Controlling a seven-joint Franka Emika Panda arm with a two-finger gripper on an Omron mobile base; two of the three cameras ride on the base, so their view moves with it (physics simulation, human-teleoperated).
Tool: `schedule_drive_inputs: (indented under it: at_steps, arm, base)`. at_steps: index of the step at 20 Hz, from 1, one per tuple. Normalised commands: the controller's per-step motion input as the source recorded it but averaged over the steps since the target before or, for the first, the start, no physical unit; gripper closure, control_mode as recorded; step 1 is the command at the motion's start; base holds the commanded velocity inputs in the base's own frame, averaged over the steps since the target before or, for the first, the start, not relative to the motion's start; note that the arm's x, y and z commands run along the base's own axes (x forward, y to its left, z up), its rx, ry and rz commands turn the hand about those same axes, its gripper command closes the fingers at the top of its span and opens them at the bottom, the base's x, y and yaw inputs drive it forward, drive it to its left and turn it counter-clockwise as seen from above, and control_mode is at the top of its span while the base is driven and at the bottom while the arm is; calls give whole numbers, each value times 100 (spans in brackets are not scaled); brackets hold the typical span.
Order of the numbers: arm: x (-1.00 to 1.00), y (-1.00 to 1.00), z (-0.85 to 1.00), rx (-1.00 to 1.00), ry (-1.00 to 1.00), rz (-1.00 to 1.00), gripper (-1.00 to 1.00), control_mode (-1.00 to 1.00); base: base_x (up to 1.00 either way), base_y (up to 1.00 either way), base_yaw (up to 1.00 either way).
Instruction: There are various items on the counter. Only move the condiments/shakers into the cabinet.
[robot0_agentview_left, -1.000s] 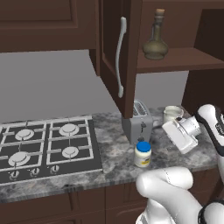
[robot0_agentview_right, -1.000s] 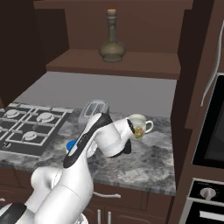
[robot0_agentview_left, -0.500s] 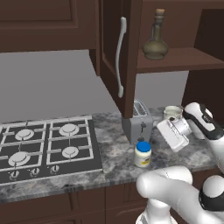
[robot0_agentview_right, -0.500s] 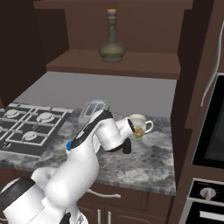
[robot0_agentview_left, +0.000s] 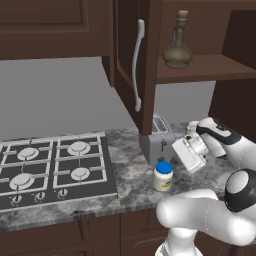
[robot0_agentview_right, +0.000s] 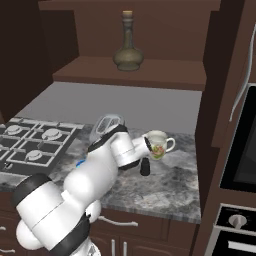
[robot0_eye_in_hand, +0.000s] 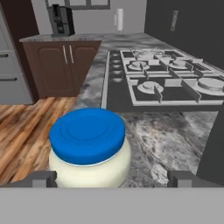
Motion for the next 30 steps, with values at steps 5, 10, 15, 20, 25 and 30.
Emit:
schedule_drive_inputs:
  at_steps: [5,10,15,20,25,30]
  arm:
    - [4,11,-35,0,0,0,-100,-100]
    - [16,12,-24,0,0,0,-100,-100]
    - [26,16,-18,0,0,0,-100,-100]
    - [7,5,-3,1,0,4,-100,-100]
    - [0,-1,20,4,0,6,-100,-100]
    - [0,-2,1,0,0,0,-100,-100]
  base:
    - [0,0,0]
    - [0,0,0]
    - [0,0,0]
    - [0,0,0]
    - [0,0,0]
    - [0,0,0]
